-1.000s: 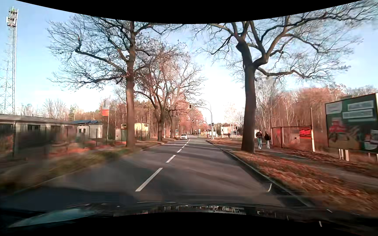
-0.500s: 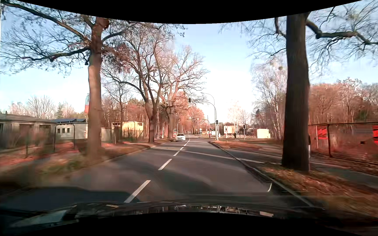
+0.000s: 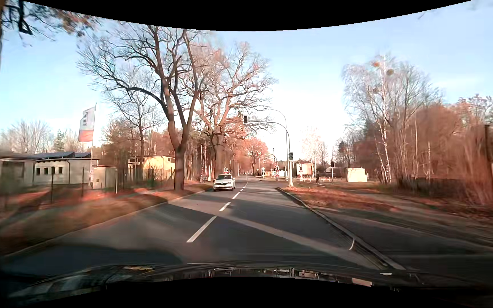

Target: Follow the waypoints while adhering to traffic rules and regulations

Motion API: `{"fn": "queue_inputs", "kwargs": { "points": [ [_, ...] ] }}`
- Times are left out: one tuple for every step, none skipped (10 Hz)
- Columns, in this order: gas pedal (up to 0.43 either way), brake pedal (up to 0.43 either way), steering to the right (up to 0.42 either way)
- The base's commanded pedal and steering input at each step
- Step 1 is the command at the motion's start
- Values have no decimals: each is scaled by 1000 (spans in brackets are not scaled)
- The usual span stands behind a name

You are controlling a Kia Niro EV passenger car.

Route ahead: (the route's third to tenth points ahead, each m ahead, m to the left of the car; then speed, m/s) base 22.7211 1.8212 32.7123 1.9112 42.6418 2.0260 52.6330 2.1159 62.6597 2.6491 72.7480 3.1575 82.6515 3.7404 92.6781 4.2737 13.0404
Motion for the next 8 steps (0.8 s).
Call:
{"fn": "queue_inputs", "kwargs": {
  "points": [
    [79, 0, -6],
    [79, 0, -6],
    [67, 0, -6],
    [67, 0, -6],
    [59, 0, -7],
    [59, 0, -9],
    [59, 0, -9],
    [59, 0, -10]
  ]
}}
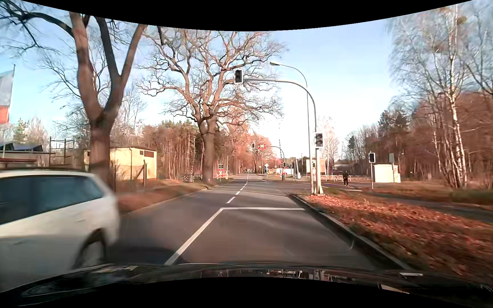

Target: Follow the waypoints while adhering to traffic rules and regulations

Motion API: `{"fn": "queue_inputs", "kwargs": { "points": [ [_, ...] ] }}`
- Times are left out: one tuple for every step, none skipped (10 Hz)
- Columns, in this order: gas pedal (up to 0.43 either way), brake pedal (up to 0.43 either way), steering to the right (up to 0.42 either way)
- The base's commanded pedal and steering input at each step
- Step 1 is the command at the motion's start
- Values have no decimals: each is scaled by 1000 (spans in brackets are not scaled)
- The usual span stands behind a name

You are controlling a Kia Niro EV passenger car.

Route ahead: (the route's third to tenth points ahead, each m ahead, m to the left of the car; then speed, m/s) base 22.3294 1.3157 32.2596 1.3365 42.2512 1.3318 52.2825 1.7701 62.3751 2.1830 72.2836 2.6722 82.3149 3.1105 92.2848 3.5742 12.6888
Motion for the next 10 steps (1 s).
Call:
{"fn": "queue_inputs", "kwargs": {
  "points": [
    [47, 0, -7],
    [59, 0, -4],
    [59, 0, -4],
    [59, 0, -4],
    [59, 0, -5],
    [59, 0, -4],
    [59, 0, -5],
    [59, 0, -4],
    [59, 0, -5],
    [59, 0, -5]
  ]
}}
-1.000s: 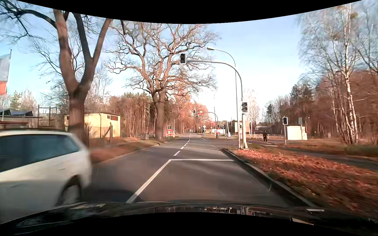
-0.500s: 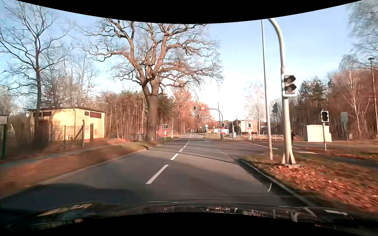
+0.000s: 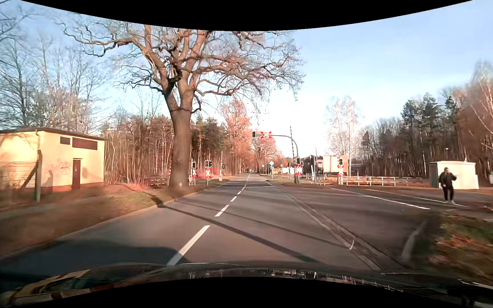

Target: Follow the waypoints while adhering to traffic rules and regulations

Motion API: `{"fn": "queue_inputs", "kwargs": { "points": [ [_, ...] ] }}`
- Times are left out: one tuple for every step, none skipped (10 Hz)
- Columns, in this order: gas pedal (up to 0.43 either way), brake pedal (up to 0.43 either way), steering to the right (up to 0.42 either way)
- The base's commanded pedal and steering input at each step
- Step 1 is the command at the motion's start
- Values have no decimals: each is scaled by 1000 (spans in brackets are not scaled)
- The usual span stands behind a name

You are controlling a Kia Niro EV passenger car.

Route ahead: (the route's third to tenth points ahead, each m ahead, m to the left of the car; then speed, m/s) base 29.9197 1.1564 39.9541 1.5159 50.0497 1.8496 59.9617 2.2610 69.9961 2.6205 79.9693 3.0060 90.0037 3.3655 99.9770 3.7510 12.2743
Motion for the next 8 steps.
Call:
{"fn": "queue_inputs", "kwargs": {
  "points": [
    [59, 0, -4],
    [59, 0, -5],
    [67, 0, -5],
    [79, 0, -5],
    [79, 0, -4],
    [79, 0, -4],
    [79, 0, -5],
    [79, 0, -5]
  ]
}}
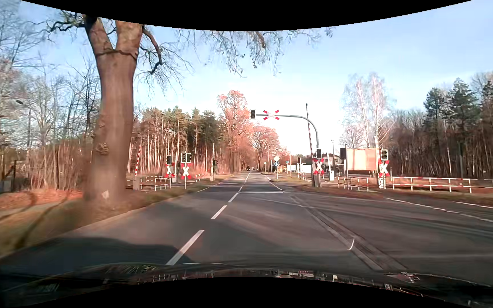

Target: Follow the waypoints while adhering to traffic rules and regulations

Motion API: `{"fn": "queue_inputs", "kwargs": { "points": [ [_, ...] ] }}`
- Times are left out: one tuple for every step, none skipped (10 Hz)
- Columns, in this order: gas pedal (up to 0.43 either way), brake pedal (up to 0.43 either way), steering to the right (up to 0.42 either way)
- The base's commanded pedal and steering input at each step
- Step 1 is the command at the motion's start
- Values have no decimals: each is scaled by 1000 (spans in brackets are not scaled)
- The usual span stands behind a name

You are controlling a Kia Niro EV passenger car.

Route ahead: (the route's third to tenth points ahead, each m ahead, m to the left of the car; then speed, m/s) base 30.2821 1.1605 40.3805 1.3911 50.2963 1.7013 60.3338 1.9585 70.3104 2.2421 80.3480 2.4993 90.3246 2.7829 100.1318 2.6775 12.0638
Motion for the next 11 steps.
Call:
{"fn": "queue_inputs", "kwargs": {
  "points": [
    [79, 0, -6],
    [79, 0, -7],
    [79, 0, -8],
    [79, 0, -8],
    [79, 0, -8],
    [79, 0, -8],
    [79, 0, -9],
    [79, 0, -9],
    [79, 0, -9],
    [79, 0, -10],
    [79, 0, -10]
  ]
}}
